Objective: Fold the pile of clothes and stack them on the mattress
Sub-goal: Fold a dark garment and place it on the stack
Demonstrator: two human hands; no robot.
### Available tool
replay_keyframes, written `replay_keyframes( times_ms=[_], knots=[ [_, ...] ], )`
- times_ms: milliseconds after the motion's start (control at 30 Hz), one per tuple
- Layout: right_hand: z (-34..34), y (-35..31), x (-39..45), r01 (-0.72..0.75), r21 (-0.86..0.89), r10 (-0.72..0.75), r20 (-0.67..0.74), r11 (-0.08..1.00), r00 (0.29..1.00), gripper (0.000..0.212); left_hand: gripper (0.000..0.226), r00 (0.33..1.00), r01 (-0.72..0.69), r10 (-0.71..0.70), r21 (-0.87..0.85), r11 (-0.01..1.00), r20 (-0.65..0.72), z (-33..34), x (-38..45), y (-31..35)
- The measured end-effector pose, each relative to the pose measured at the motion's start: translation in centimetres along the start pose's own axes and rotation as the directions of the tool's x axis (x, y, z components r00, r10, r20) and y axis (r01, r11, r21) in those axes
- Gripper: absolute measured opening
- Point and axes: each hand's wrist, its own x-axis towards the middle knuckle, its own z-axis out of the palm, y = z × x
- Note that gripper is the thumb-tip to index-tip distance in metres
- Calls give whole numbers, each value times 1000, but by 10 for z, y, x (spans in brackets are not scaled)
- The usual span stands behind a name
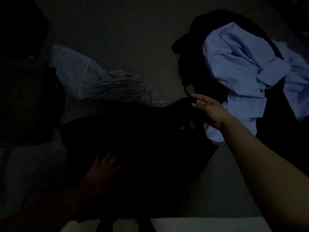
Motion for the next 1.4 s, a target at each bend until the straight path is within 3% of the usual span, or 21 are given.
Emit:
replay_keyframes(
  times_ms=[33,100,133,200,267,333,400,500,633,700,767,833,867,933,1000,1033,1100,1167,1233,1300,1400],
  knots=[
    [-3,1,1,-24,-36,25,21,999,999,40,86,999,-37,37,-14,999,19,11,-6,16],
    [-4,6,2,-58,-60,60,34,996,998,46,69,996,28,-23,-61,998,85,12,-22,42],
    [-2,7,2,-67,-69,69,27,995,997,47,56,998,39,-32,-132,990,59,19,-25,46],
    [2,10,2,-85,-102,83,-28,991,996,47,24,999,-14,11,-78,997,-31,24,-31,48],
    [2,19,3,-82,-183,63,-106,980,992,43,41,995,-35,20,-160,986,-93,27,-30,41],
    [-2,36,-1,-96,-354,44,-151,930,988,37,40,989,-23,-13,-236,972,-149,23,-27,40],
    [-4,58,-10,-81,-482,45,-86,873,995,29,29,995,35,-71,-400,916,-75,18,-20,38],
    [-2,83,-18,-59,-643,14,-74,764,997,25,35,1000,22,-10,-432,902,29,66,-14,26],
    [6,97,-14,-96,-813,-60,-159,574,985,45,33,988,126,-76,-426,896,132,51,-3,35],
    [15,95,-17,-60,-789,-84,-140,612,987,42,38,983,125,-42,-485,866,178,13,10,53],
    [28,88,-26,6,-709,-134,-125,705,983,28,50,993,118,-96,-701,703,71,-31,24,72],
    [43,75,-44,34,-534,-139,-158,845,978,14,35,962,114,-271,-942,315,26,-78,37,88],
    [52,67,-57,63,-444,-144,-150,894,978,11,24,944,124,-317,-989,80,93,-99,46,95],
    [69,49,-90,135,-337,-167,-68,932,984,13,22,924,187,-271,-937,-294,270,-141,55,105],
    [79,28,-127,177,-313,-166,62,933,984,20,23,915,178,-242,-863,-474,322,-170,52,109],
    [80,17,-145,181,-303,-152,119,936,981,23,25,903,134,-308,-878,-459,299,-179,44,109],
    [74,0,-173,165,-285,-128,144,944,981,21,35,864,58,-472,-965,-255,177,-194,18,106],
    [65,-19,-192,175,-296,-180,10,939,984,16,35,849,12,-526,-997,-78,52,-219,-20,102],
    [66,-38,-212,190,-346,-235,-93,919,968,15,31,866,0,-500,-1000,23,-11,-249,-60,101],
    [79,-62,-235,256,-385,-277,1,887,961,37,34,882,-44,-464,-995,92,-82,-278,-97,102],
    [103,-98,-260,392,-414,-316,242,821,918,25,34,923,-81,-368,-992,99,-112,-323,-140,106]
  ],
)
